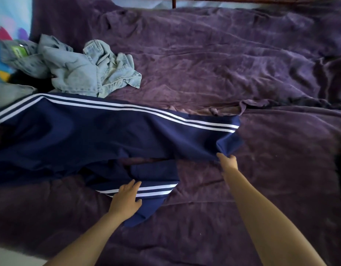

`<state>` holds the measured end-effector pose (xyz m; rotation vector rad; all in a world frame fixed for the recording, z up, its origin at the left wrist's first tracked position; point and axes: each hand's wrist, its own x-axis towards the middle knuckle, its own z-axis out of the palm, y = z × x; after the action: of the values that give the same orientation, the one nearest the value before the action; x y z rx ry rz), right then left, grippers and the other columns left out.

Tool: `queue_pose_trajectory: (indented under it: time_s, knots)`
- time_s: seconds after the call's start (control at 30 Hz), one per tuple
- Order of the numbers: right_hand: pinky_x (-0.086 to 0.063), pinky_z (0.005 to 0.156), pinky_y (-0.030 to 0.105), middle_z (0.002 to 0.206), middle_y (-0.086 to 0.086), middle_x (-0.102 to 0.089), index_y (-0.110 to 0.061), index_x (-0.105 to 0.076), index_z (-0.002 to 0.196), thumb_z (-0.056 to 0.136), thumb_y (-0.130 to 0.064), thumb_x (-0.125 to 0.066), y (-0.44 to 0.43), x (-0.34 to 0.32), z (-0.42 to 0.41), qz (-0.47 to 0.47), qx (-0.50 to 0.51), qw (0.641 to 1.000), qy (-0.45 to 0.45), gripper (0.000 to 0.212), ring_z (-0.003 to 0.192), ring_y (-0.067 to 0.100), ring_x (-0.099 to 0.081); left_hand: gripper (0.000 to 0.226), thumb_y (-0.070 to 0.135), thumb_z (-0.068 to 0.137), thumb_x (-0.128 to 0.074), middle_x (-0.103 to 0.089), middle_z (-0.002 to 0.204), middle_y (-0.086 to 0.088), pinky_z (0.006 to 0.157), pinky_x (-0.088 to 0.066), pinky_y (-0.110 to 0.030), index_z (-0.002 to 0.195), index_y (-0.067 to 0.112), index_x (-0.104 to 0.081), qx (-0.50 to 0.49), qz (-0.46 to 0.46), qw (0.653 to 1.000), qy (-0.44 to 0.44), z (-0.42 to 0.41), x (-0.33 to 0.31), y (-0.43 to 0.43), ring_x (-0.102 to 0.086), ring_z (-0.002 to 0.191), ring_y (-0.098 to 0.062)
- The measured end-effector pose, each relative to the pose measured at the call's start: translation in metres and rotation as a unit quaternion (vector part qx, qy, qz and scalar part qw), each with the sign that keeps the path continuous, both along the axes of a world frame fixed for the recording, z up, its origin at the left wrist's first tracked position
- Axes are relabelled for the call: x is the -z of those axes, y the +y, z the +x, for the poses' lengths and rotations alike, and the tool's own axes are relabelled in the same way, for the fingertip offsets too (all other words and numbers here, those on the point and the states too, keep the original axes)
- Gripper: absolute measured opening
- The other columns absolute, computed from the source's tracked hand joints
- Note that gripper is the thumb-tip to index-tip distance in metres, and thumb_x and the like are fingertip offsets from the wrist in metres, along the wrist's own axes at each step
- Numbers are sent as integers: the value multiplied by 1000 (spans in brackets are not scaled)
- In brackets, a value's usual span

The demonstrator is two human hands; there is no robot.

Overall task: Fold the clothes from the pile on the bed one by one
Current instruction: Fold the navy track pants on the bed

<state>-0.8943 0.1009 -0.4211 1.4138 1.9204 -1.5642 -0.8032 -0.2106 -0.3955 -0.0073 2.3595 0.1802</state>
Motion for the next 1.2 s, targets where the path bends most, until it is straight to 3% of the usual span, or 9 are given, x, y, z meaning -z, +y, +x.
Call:
queue_pose_trajectory:
  time_s: [0.27, 0.33, 0.43, 0.63, 0.77, 0.9, 0.97, 1.03, 1.2]
  knots:
    - [-44, 97, 34, 138, 16, -45, -2, -27, 143, 83, -12, -65, 38, 23, -44, 76, 89, 993, 34, 72, 120, 31, -51, 66, 37, 95, -40, -5, 158, 5, 115, -13, -41, 150, 28, -5, 68, -81, 994, -7, -6, 18, 0, -1, 145, -16]
    - [-53, 70, 25, 116, 13, -52, -8, -35, 135, 84, -8, -64, 44, 22, -55, -11, 146, 988, 51, 59, 88, 25, -63, 67, 36, 94, -42, -22, 154, 6, 115, -12, -45, 150, 28, -7, 61, -88, 994, -20, -9, 20, -5, -9, 144, -14]
    - [-33, 32, 11, 72, 9, -50, -8, -50, 87, 85, -1, -61, 47, 13, -61, -107, 175, 978, 31, 13, 31, 9, -47, 60, 37, 92, -43, -40, 139, 7, 113, -13, -51, 147, 29, -19, 64, -118, 991, -23, -10, 19, -5, -28, 134, -16]
    - [-41, 65, 22, 91, 8, -61, -1, -63, 102, 80, -12, -65, 72, -23, -35, 167, 182, 944, 219, 25, 82, 15, -54, 33, 35, 94, -44, -51, 119, 5, 109, -21, -39, 125, 31, -52, 62, -87, 994, -4, -1, 6, 1, -38, 122, -17]
    - [-43, 92, 30, 128, 24, -52, 1, -45, 128, 84, -26, -67, 76, -8, -4, 125, 195, 965, 126, 56, 104, 25, -53, 11, 20, 90, -46, -51, 96, 5, 79, -32, -26, 91, 17, -57, 50, 17, 997, 59, 9, -9, 4, -51, 103, -19]
    - [-29, 106, 40, 140, 29, -39, -3, -35, 141, 89, -26, -60, 7, -10, 47, 166, -83, 983, -1, 62, 128, 41, -38, 34, 15, 87, -46, -35, 66, 12, 69, -25, -26, 62, 25, -25, 59, 48, 995, 70, 21, -23, 5, -50, 88, -16]
    - [-28, 106, 36, 145, 20, -34, -8, -32, 145, 86, -15, -61, -46, -18, 76, 164, -312, 932, 86, 67, 133, 34, -32, 39, 13, 86, -48, -33, 66, 14, 70, -24, -25, 60, 27, -22, 57, 67, 994, 62, 22, -31, 4, -45, 84, -13]
    - [-24, 110, 34, 155, 9, -17, -25, -20, 149, 83, -13, -57, -94, -21, 96, 178, -520, 823, 143, 77, 142, 26, -17, 40, 13, 85, -49, -32, 68, 14, 70, -25, -24, 60, 29, -22, 73, 79, 993, 47, 20, -41, 1, -44, 84, -11]
    - [-7, 115, 46, 158, 11, 4, -33, -30, 144, 86, -12, -50, -142, -35, 87, 281, -693, 640, 176, 65, 145, 28, 11, 37, 10, 83, -49, -34, 64, 9, 69, -17, -2, 61, 24, -23, 103, 111, 988, 15, 14, -70, -11, -35, 65, 1]
